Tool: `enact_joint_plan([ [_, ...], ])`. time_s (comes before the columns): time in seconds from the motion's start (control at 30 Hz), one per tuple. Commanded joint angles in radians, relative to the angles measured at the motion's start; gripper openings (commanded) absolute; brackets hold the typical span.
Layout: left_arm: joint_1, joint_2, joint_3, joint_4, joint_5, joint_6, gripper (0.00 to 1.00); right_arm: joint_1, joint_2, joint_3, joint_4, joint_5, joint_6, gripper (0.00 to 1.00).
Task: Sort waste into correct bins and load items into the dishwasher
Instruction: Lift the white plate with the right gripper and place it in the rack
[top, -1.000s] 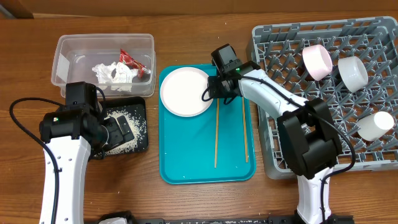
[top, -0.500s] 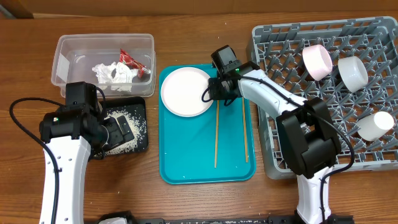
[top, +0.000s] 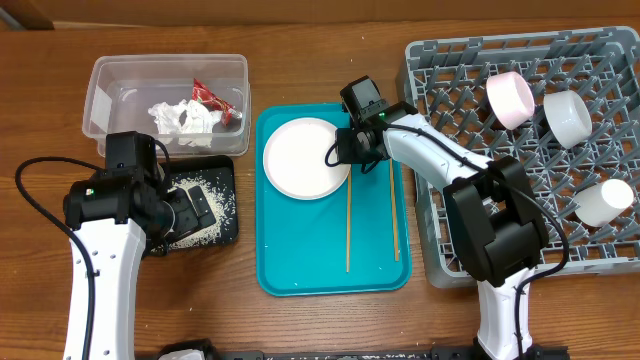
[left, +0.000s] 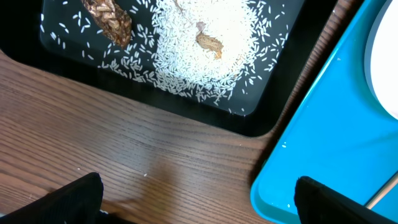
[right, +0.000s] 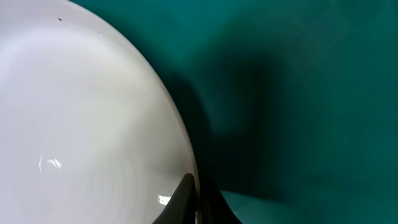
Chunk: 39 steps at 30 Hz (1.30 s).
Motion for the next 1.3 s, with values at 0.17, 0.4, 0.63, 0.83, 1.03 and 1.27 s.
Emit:
enact_joint_plan([
  [0.17,0.006,0.005,0.008,0.001,0.008,-0.01,1.0,-0.035,-0.034,0.106,-0.117,0.044,-0.003,0.04],
  [0.4,0.006,0.005,0.008,0.001,0.008,-0.01,1.0,-0.091,-0.2,0.278,-0.261,0.327,-0.008,0.04],
  [0.63,0.006,0.005,0.008,0.001,0.008,-0.01,1.0,-0.155,-0.336,0.3,-0.236,0.872,-0.014,0.04],
  [0.83,0.006,0.005,0.008,0.001,0.008,-0.01,1.0,-0.224,-0.326,0.275,-0.236,1.259,-0.009,0.04],
  [1.03,0.006,0.005,0.008,0.001,0.008,-0.01,1.0,-0.286,-0.324,0.182,-0.224,1.219,0.051,0.04],
  [1.27,0.006,0.005,0.008,0.001,0.008,-0.01,1.0,-0.29,-0.323,0.06,-0.171,1.091,0.077,0.04],
])
